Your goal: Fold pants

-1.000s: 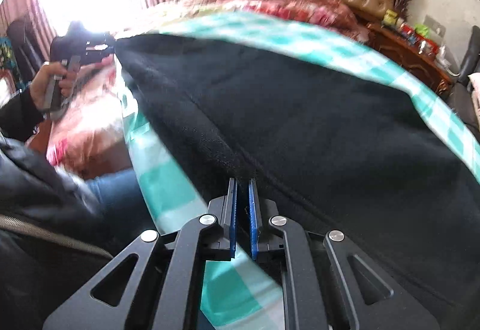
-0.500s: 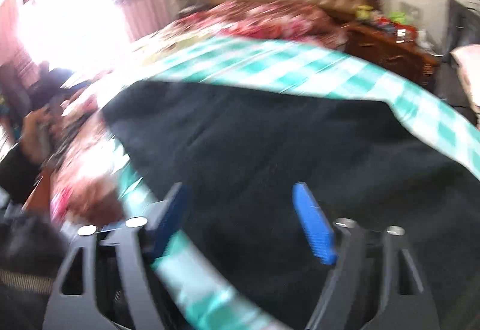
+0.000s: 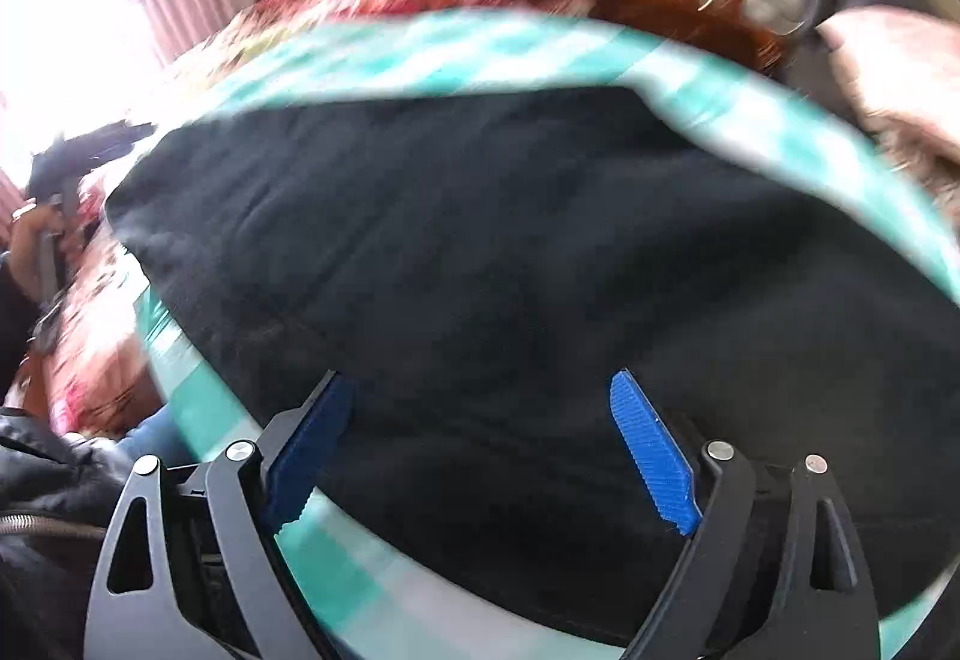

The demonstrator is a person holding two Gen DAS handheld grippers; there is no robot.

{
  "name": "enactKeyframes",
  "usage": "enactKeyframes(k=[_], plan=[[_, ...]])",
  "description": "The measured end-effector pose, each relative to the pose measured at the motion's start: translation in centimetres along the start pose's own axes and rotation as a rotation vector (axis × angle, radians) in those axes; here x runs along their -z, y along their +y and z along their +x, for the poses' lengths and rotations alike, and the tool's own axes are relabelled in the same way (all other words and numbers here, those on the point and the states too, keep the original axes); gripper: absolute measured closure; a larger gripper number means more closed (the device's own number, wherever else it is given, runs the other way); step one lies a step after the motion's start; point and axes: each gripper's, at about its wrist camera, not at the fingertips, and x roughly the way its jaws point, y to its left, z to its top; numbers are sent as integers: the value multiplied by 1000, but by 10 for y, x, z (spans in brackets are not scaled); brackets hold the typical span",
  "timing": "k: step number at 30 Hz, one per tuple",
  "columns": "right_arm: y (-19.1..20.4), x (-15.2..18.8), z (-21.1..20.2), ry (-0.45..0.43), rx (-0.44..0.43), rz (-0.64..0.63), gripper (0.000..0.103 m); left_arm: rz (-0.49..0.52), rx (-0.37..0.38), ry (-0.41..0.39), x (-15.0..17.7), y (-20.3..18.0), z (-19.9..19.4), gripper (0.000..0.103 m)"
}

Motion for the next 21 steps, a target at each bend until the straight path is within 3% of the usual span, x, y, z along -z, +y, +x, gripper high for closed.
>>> enactKeyframes(k=[2, 3, 5, 7, 9, 13, 15, 17, 19, 21], plan=[[-36, -3, -1, -13, 123, 96, 15, 51, 75, -9, -3, -29, -5, 20], [-57, -7, 2, -7, 209, 135, 14, 82, 121, 11, -2, -47, -2, 20], [-87, -12, 10, 5, 280, 165, 14, 152, 200, 56, 3, -87, 6, 20], [-109, -6, 26, 130, 372, 138, 14, 262, 245, 80, 12, -137, 10, 20], [-131, 17, 14, 147, 310, 180, 11, 376, 241, 112, 23, -184, 14, 20], [-142, 48, -15, 113, 254, 191, 11, 422, 285, 152, 35, -230, 18, 20], [-147, 48, -26, 108, 206, 194, 11, 486, 334, 132, 37, -264, 11, 20], [-157, 46, -45, 44, 204, 253, 11, 578, 433, 120, 41, -319, -3, 19], [-179, 44, -60, -24, 226, 361, 11, 650, 524, 133, 52, -368, -11, 10], [-190, 45, -55, -2, 228, 373, 11, 712, 537, 163, 65, -404, -6, 7]])
